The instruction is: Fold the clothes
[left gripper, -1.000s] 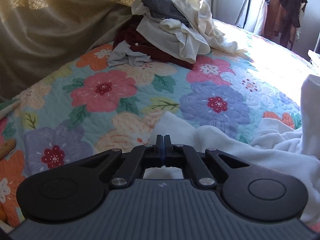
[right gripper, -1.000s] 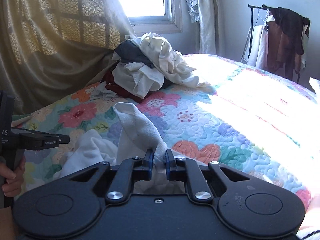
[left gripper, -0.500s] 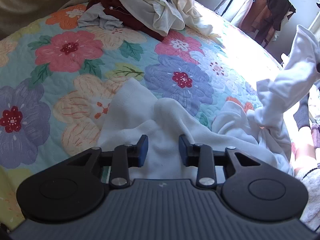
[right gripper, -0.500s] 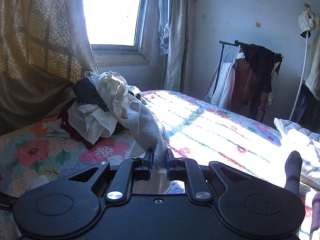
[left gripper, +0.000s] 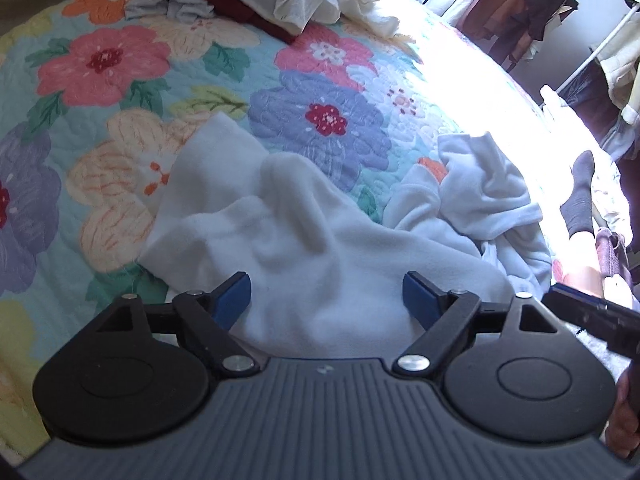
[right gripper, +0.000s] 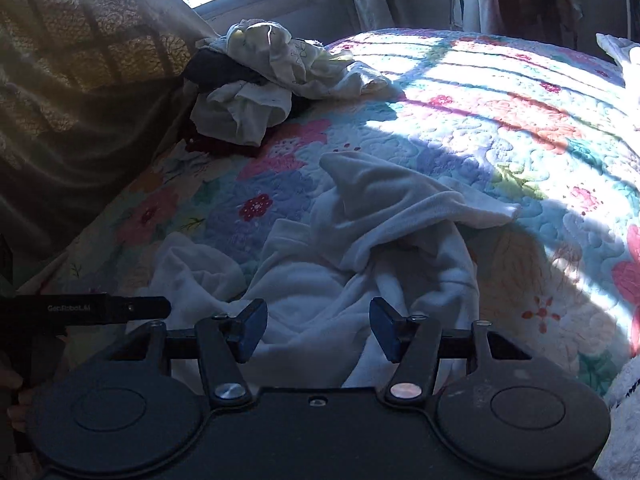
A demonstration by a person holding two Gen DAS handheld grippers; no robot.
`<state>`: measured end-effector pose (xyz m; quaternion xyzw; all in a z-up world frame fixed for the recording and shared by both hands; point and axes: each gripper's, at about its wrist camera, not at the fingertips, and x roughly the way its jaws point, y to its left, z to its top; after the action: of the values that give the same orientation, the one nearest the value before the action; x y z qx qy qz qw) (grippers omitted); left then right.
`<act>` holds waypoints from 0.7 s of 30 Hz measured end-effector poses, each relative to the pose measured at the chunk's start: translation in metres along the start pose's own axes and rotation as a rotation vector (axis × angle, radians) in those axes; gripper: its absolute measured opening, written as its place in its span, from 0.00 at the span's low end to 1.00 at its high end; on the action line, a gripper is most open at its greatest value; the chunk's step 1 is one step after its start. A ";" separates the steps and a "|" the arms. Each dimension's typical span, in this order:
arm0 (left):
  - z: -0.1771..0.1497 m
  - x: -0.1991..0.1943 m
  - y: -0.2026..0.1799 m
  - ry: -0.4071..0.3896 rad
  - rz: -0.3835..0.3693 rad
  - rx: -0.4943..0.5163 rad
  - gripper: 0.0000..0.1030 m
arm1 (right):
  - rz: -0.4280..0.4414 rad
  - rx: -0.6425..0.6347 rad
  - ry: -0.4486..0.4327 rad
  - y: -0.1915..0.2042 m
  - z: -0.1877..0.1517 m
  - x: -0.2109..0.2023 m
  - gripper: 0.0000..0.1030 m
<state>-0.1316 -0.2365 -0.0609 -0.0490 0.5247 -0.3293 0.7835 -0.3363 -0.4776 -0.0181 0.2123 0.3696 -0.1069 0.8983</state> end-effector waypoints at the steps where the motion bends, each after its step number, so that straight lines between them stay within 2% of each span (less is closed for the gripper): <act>1: 0.001 0.002 0.005 0.007 0.003 -0.021 0.86 | 0.005 -0.001 0.007 0.002 -0.008 -0.003 0.63; 4: 0.003 0.000 0.018 0.002 0.040 -0.073 0.86 | -0.007 0.043 0.006 -0.001 -0.032 -0.012 0.70; 8: 0.003 0.000 0.030 0.023 0.015 -0.136 0.88 | -0.011 0.122 0.033 -0.014 -0.050 -0.009 0.71; 11: -0.001 0.003 0.021 0.021 0.033 -0.084 0.88 | -0.015 0.159 0.009 -0.018 -0.050 -0.011 0.71; 14: -0.004 0.003 0.008 0.000 0.055 -0.001 0.78 | 0.074 0.185 0.009 -0.015 -0.042 -0.008 0.71; 16: -0.005 0.003 -0.001 -0.005 0.053 0.042 0.63 | 0.063 0.154 0.012 -0.006 -0.043 -0.004 0.72; 21: -0.011 0.009 -0.017 -0.010 0.123 0.147 0.63 | -0.030 -0.113 0.047 0.031 -0.055 0.013 0.85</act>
<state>-0.1467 -0.2516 -0.0655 0.0392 0.4975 -0.3178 0.8062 -0.3505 -0.4252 -0.0536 0.1582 0.3994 -0.0945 0.8981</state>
